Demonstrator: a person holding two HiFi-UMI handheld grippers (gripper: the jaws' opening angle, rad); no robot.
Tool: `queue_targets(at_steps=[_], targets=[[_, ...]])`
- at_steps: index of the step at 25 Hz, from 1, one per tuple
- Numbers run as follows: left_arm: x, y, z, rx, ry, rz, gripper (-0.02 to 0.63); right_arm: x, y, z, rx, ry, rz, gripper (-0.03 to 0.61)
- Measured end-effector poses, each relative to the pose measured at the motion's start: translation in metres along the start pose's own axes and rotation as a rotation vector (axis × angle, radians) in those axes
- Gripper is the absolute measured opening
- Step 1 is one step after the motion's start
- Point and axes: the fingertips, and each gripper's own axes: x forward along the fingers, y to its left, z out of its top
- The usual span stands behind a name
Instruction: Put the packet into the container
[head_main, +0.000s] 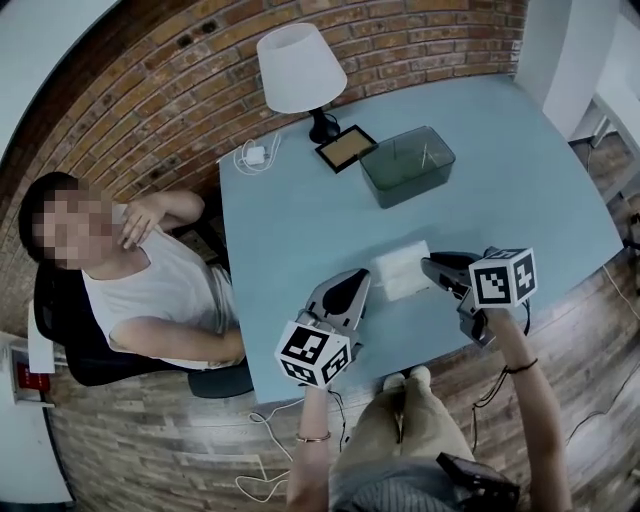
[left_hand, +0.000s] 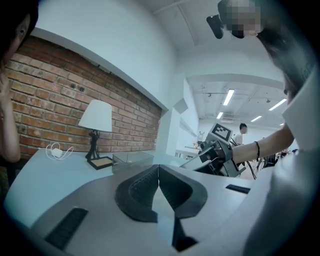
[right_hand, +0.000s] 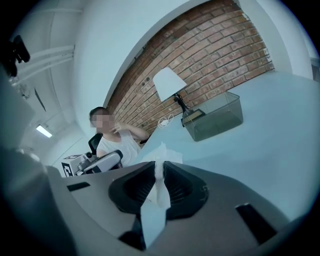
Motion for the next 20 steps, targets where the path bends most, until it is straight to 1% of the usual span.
queue_targets(at_steps=[3,6,10,16,20], targets=[[-0.005,0.000,0.017,0.020,-0.039,0.006,0.009,-0.010,0.007,0.016,-0.025,-0.031,0.003,0.067],[-0.006,0.000,0.030,0.023,-0.072,0.018,0.011,-0.019,0.011,0.030,-0.044,-0.048,0.013,0.067],[0.003,0.004,0.044,0.032,-0.106,0.034,0.010,-0.023,0.010,0.056,-0.067,-0.065,0.035,0.067],[0.032,0.025,0.055,0.018,-0.119,0.107,0.009,-0.015,-0.008,0.103,-0.088,-0.054,0.086,0.067],[0.063,0.035,0.065,0.020,-0.121,0.133,0.011,-0.014,-0.032,0.143,-0.093,-0.050,0.091,0.067]])
